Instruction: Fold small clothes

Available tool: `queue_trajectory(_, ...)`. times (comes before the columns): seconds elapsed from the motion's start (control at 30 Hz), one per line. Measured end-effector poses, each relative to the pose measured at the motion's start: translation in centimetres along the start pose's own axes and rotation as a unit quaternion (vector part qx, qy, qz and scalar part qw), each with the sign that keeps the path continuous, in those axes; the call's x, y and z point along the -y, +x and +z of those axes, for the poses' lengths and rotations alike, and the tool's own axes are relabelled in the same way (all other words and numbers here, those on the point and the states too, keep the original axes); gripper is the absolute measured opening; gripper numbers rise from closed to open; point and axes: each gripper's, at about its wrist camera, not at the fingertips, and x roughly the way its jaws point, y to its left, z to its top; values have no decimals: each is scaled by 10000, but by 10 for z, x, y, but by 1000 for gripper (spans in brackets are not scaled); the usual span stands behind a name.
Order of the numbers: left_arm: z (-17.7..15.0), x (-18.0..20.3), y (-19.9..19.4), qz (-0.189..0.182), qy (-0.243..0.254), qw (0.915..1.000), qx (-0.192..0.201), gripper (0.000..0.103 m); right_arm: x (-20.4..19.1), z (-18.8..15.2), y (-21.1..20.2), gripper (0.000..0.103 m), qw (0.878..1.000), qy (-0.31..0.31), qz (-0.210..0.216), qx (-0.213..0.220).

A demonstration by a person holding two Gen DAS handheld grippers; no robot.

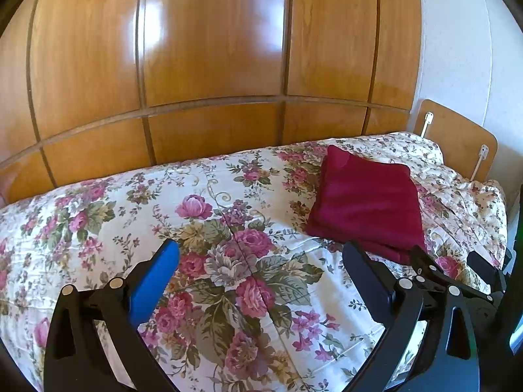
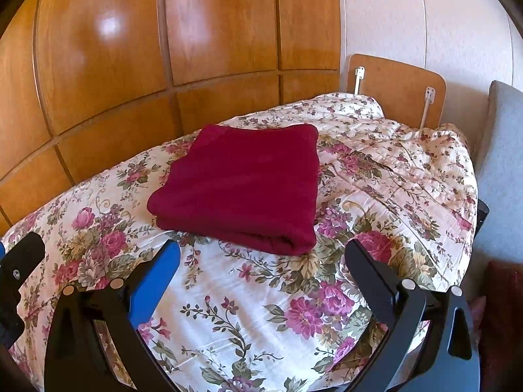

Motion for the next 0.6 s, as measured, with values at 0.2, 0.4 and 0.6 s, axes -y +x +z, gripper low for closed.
queue_trajectory(0.2, -1, 0, 1, 11, 35, 10000, 15, 99, 0, -1, 3, 101, 10000, 41, 8, -50)
queue_trajectory(0.4, -3, 4, 3, -32, 81, 10000, 5, 99, -1, -1, 4, 101, 10000, 45, -34, -45)
queue_trajectory(0.6, -2, 5, 6, -98, 9, 9999, -92, 99, -2, -3, 6, 101, 10000, 44, -15, -89)
